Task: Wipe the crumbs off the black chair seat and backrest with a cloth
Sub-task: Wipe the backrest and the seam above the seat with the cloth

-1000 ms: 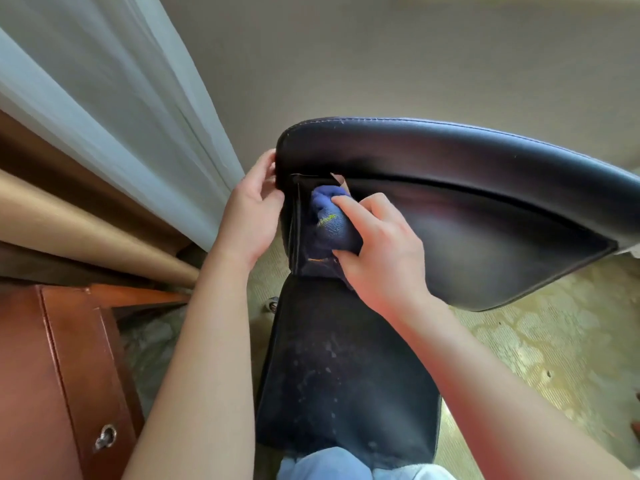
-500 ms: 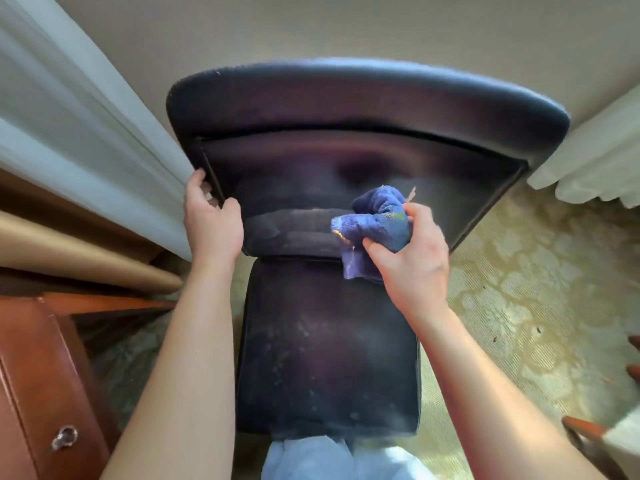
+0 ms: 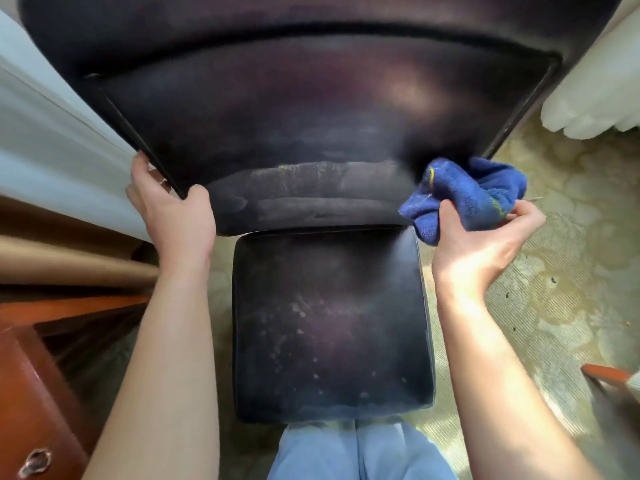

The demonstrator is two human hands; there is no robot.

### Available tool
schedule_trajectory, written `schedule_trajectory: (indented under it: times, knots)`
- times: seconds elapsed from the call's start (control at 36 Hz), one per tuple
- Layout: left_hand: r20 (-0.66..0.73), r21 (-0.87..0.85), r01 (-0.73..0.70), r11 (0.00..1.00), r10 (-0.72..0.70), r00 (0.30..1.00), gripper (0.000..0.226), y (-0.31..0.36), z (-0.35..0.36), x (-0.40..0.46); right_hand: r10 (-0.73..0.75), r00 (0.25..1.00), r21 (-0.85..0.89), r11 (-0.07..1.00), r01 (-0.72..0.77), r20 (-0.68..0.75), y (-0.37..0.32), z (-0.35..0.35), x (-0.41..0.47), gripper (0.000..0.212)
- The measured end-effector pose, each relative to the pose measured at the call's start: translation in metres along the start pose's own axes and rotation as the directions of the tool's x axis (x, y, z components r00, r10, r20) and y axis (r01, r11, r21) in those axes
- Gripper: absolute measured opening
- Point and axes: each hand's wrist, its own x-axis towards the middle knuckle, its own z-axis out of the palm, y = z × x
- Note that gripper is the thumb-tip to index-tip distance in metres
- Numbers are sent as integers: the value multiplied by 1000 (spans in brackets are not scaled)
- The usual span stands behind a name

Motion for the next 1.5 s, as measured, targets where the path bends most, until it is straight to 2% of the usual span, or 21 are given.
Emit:
schedule_trajectory:
  times: [0.17,0.39,0.56,0.69,0.81,0.92,1.0,1.14,1.19,1.28,1.39,1.5]
  knots:
    - [-4,1,-40,999,40,999,75,-8,0,4,-29,991,42,999,35,-133,5,29,-8,57]
    - [-13,-9,-93,996,93,996,69,-19,1,19,-173,982,44,983,177,-79,1,88,-44,62]
    - [-23,22,-125,992,125,992,73,-21,4,14,-203,977,102,973,208,-58,5,84,-53,53]
    - [28,-44,-97,994,99,995,75,-21,3,14,-221,974,95,970,225,-52,1,79,-51,65]
    - [35,-44,-91,995,93,995,73,-21,-2,17,-241,970,111,964,244,-37,1,82,-56,66]
    - [40,-12,-98,995,99,994,73,-26,-6,18,-305,951,129,946,297,47,-4,94,-76,63]
    - [39,9,-118,993,117,992,73,-30,-11,21,-338,924,161,937,312,178,-12,108,-98,62]
    - [35,20,-129,991,129,991,71,-36,-17,24,-370,815,204,929,310,446,-20,113,-124,59]
    - [25,18,-120,993,120,993,72,-37,-16,22,-359,786,214,933,289,504,-18,105,-124,56]
    - [6,-2,-112,994,112,994,72,-35,-14,17,-302,842,212,950,228,447,-13,84,-116,56]
    - [-30,-56,-92,994,91,995,70,-32,-10,17,-246,940,181,962,206,238,-3,53,-93,56]
    - [-40,-60,-99,993,96,995,69,-30,-7,14,-226,974,160,962,219,27,1,38,-65,54]
